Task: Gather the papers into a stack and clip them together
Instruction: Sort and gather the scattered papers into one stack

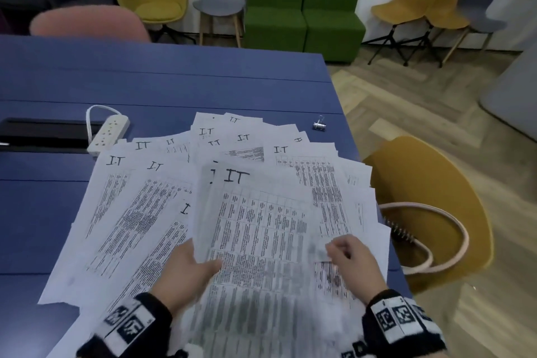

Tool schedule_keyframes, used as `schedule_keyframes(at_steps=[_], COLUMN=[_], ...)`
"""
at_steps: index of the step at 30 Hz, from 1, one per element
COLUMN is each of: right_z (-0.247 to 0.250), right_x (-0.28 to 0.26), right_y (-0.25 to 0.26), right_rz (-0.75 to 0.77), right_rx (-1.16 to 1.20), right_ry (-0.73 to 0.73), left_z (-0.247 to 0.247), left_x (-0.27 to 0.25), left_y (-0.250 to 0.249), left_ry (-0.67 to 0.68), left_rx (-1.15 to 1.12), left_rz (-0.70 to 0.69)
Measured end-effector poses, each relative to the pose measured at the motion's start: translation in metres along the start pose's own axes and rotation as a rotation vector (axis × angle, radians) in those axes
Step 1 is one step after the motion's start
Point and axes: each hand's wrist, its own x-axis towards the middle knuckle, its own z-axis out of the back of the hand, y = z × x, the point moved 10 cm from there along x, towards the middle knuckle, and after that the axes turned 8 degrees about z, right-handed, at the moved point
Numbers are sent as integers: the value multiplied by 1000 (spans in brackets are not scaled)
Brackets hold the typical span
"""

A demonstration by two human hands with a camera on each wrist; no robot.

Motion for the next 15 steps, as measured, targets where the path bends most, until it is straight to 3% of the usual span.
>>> schedule_keyframes(at_steps=[3,5,11,15], right_z=[40,53,26,2], right_x=[38,64,93,95], right_y=[-7,-18,-16,-12], right_rz=[-64,-161,-334,-362], right_rx=[-143,-218,-453,-430], right_ry=[-158,-197,-87,-17], left_z=[28,48,57,41], left_x=[4,22,99,131], left_y=[-28,-40,-60,-109], left_ry=[45,32,86,80], left_rx=[23,-19,-88,184], left_rz=[-84,-61,3,-107])
